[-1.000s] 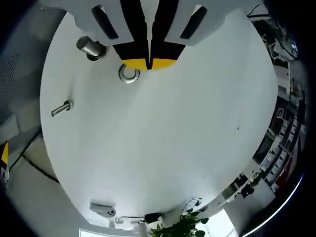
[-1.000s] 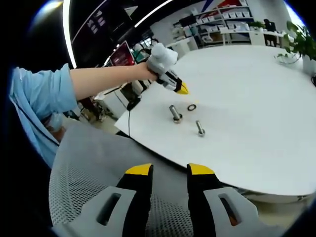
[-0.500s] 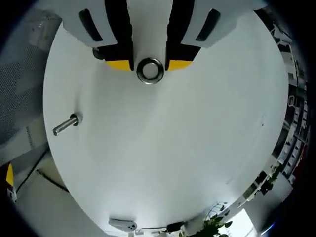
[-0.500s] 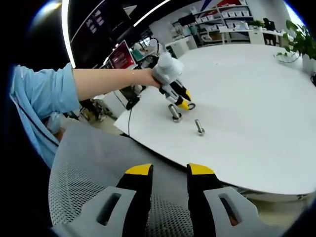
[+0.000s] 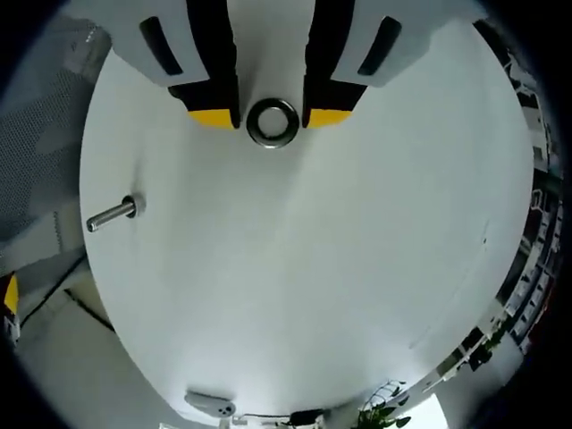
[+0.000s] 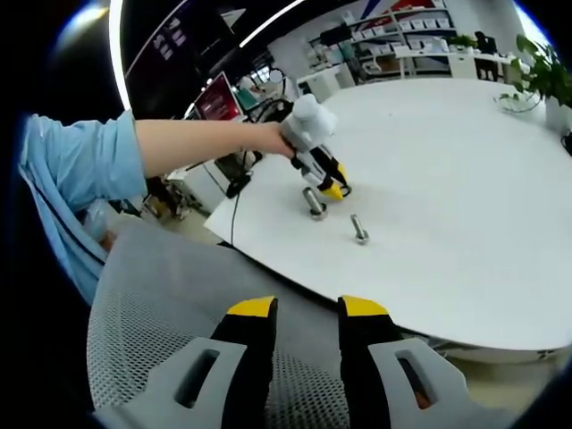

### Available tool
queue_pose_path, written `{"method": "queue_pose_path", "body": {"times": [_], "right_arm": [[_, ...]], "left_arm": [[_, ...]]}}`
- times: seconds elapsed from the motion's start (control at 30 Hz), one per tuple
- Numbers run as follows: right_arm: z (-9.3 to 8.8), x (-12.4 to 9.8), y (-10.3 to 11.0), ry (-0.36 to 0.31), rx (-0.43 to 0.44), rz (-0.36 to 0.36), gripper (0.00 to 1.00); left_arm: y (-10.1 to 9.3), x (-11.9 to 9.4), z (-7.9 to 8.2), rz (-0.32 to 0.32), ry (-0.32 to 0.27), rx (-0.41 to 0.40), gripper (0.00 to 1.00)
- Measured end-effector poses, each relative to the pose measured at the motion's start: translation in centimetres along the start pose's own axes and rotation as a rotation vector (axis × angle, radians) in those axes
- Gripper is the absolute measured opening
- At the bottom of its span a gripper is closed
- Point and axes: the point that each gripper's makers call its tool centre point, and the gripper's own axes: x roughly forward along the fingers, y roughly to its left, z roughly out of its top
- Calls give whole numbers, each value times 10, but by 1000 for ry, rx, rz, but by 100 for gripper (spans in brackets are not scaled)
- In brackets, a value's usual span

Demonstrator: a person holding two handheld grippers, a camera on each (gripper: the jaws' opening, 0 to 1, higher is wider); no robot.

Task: Place the washer onto the threaded stud by aligning its center hole with the stud, sliding it down to the base, and recovering from edge contact or off-axis alignment until the washer reaches the visible bottom stop.

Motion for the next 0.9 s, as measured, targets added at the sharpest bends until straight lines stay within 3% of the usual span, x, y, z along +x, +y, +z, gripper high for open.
{"method": "queue_pose_path", "body": {"times": [0.1, 0.53, 0.9], "right_arm": [[0, 0, 0, 1, 1, -1, 29], [0, 0, -1, -5, 4, -5, 29], [1, 0, 0, -5, -1, -1, 29]], "left_arm": [[-2, 0, 0, -3, 18, 55, 21], [0, -3, 1, 55, 28, 100, 19], [3, -31, -2, 68, 20, 109, 19]]}}
